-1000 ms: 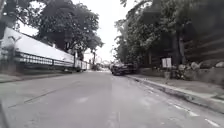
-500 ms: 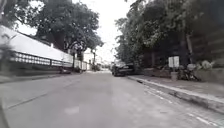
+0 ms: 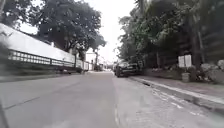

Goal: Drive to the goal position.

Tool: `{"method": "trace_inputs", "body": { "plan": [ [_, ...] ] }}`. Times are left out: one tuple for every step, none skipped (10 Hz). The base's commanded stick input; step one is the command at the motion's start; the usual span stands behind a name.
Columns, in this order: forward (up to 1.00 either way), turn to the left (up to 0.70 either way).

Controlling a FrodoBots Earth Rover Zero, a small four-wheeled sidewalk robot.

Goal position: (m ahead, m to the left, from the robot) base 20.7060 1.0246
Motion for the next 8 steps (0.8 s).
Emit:
{"method": "trace_inputs", "body": {
  "plan": [
    [0.97,-0.17],
    [0.97,-0.03],
    [0.97,0.00],
    [0.97,0.00],
    [0.97,0.00],
    [0.97,-0.27],
    [0.97,-0.21],
    [0.97,-0.02]
  ]
}}
